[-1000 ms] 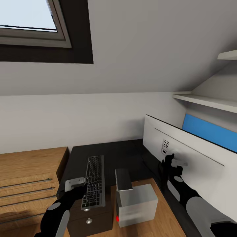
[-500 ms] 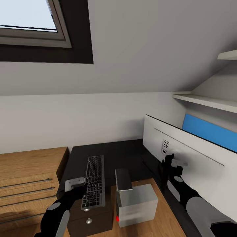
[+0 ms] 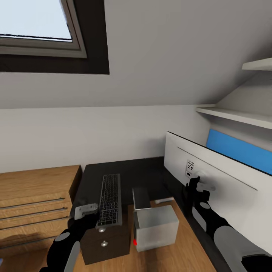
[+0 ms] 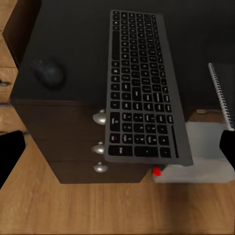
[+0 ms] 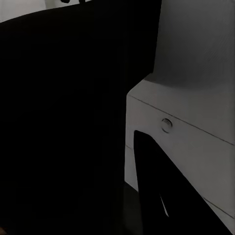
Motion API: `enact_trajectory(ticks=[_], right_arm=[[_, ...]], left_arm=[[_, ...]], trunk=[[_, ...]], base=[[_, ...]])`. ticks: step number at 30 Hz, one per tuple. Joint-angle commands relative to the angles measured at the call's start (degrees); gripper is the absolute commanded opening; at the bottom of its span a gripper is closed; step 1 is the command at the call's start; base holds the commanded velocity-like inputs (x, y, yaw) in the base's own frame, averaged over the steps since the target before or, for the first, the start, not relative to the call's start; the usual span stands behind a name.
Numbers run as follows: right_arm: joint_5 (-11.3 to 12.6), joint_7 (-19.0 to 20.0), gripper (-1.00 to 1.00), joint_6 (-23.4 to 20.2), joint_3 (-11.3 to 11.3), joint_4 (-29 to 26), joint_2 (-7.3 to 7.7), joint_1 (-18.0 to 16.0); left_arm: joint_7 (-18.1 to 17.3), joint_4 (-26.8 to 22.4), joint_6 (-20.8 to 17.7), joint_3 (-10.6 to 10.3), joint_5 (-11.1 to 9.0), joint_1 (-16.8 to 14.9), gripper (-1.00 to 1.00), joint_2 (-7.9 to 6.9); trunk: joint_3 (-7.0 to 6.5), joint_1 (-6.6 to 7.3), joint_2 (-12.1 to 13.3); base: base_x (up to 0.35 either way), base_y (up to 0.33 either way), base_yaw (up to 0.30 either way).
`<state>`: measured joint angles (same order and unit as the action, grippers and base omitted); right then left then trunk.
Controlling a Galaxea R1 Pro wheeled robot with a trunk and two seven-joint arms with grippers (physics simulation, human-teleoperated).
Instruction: In the bedroom, organize the workspace by keeping the computer under the desk, ensuring the monitor is on the desk, placing the keyboard on the desk next to the monitor, placing the mouse on the desk next to the keyboard, moving the folder from the swivel chair onto the desk next to the mouse, stacking the notebook on top of the folder with the pen on top of the notebook, and positioning the swivel chair next to the desk.
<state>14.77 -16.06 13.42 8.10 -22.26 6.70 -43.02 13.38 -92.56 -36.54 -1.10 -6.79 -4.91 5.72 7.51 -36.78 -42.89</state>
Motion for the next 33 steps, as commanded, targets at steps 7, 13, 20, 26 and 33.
enact_trajectory(ticks=[7,13,20,26,33], right_arm=[[1.6,-0.5,-1.00,0.3,0.5,0.2,0.06,0.0],[1.6,-0.5,-1.00,0.3,0.5,0.2,0.06,0.0],[1.6,-0.5,-1.00,0.3,0.5,0.2,0.06,0.0],[1.6,-0.5,-1.00,0.3,0.5,0.2,0.06,0.0],[1.6,-0.5,-1.00,0.3,0.5,0.2,0.06,0.0]], left_arm=[[0.5,-0.1,-0.2,0.0,-0.6,0.0,1.00,-0.01],[0.5,-0.1,-0.2,0.0,-0.6,0.0,1.00,0.00],[0.5,-0.1,-0.2,0.0,-0.6,-0.1,1.00,-0.01],[0.5,-0.1,-0.2,0.0,-0.6,0.0,1.00,-0.01],[0.5,-0.1,-0.2,0.0,-0.6,0.0,1.00,-0.01]], trunk=[[0.11,0.02,-0.1],[0.11,0.02,-0.1],[0.11,0.02,-0.1],[0.11,0.02,-0.1],[0.11,0.02,-0.1]], base=[[-0.333,0.000,0.000],[-0.334,0.000,0.000],[-0.334,-0.030,0.000],[-0.334,-0.077,0.000],[-0.333,-0.086,0.000]])
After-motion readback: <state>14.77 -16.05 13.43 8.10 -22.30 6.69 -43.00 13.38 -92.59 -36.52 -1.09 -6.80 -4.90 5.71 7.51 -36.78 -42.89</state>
